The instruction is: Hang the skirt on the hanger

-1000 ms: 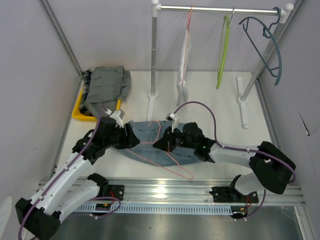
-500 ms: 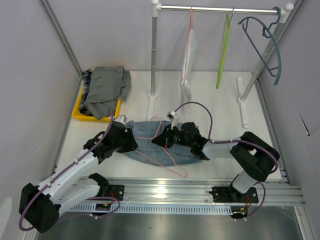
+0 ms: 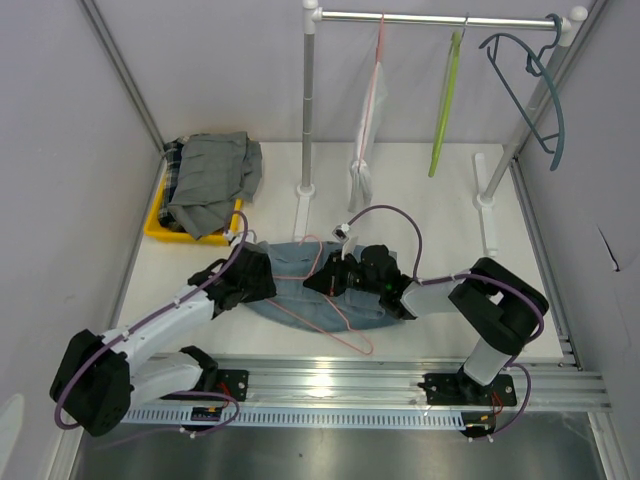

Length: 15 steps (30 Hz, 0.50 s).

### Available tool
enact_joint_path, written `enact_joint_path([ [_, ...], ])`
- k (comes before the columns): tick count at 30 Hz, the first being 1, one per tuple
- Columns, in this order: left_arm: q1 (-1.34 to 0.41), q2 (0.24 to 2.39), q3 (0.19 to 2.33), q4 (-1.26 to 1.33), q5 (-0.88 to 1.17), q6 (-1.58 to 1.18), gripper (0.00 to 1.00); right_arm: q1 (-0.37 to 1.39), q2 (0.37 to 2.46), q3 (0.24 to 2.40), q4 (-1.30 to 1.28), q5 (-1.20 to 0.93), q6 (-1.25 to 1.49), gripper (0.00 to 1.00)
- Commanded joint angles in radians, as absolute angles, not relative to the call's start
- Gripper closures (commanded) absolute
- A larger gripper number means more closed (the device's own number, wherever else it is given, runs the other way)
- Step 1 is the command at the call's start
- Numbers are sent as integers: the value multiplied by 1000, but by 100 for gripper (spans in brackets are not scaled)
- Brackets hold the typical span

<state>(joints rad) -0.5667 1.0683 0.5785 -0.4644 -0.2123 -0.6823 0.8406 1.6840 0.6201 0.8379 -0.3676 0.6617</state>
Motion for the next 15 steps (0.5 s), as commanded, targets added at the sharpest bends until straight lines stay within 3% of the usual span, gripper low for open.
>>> enact_joint_path([
  [1,-575,1091,554,-364,-261,-704,43,833,1687,620,891,-373,640,100],
  [11,-578,1178,499,-170,-235,-689,50,810,1687,600,888,-373,615,100],
  [15,-580,1197,537,-149,-181,-657,78,793,1698,592,881,-371,600,100],
])
